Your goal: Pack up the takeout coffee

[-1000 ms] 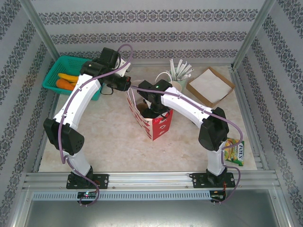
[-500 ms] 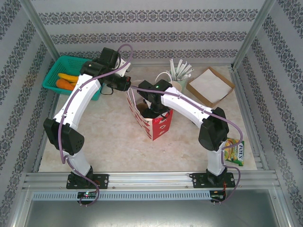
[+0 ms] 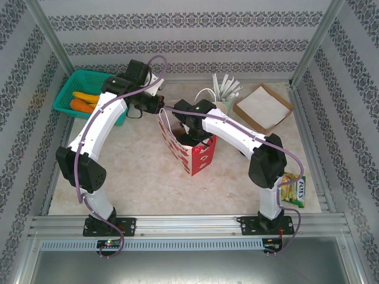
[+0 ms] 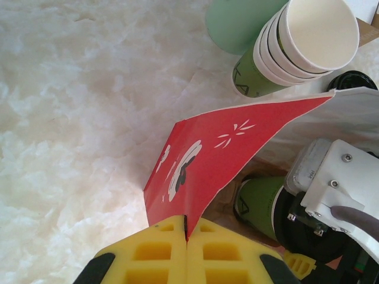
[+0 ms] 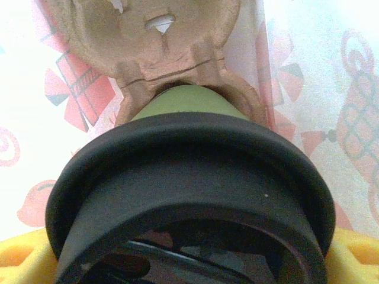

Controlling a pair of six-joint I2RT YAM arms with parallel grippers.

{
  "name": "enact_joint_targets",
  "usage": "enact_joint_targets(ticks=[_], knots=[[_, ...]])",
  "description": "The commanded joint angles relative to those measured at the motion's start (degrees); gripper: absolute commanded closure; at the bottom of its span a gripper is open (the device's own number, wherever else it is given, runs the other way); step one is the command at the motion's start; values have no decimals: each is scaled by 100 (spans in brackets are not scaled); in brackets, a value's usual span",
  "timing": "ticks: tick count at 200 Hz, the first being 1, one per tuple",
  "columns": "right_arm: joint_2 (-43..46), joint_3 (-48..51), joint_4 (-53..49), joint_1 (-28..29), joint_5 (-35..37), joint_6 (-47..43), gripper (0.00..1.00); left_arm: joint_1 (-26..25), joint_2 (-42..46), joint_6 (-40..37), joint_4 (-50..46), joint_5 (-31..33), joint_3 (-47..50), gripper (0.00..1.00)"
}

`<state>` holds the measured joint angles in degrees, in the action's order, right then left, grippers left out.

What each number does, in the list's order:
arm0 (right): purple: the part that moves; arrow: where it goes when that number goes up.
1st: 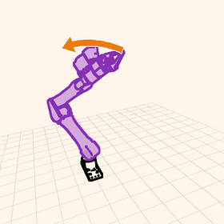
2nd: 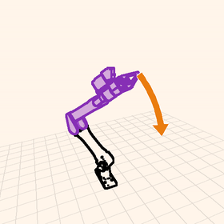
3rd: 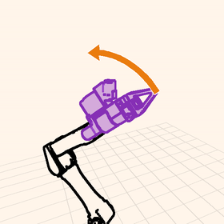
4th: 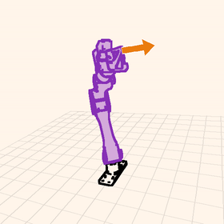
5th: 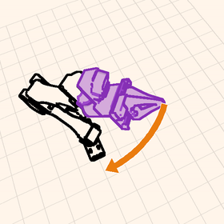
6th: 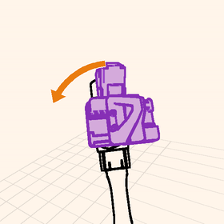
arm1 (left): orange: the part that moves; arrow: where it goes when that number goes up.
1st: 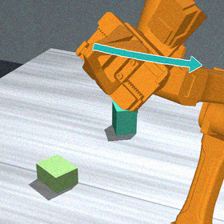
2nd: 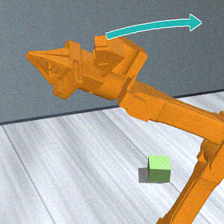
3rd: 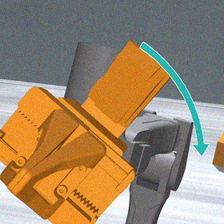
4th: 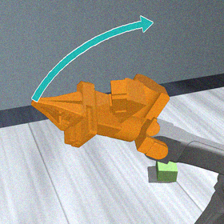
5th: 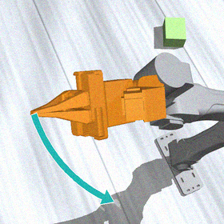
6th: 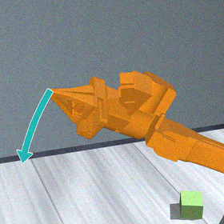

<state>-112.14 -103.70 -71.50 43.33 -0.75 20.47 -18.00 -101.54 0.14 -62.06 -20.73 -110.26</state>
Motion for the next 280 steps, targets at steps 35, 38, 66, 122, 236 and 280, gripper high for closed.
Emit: enact_joint_targets(ticks=[35,38,66,122,236,280], knots=[[-145,164,220,-69,167,-24,71,-5,-59,82,94,-82,-150,100],[-150,172,225,-76,166,-24,71,-7,-59,86,90,-76,-147,100],[-159,303,247,-83,147,-25,71,-4,-62,91,97,-59,-161,100],[-215,452,373,-113,146,-23,71,-7,-90,91,94,-69,-149,100],[-359,545,438,-152,111,-17,71,-6,-103,74,74,-81,-171,100],[-397,661,471,-158,148,-3,71,-2,-103,73,80,-79,-153,100]])
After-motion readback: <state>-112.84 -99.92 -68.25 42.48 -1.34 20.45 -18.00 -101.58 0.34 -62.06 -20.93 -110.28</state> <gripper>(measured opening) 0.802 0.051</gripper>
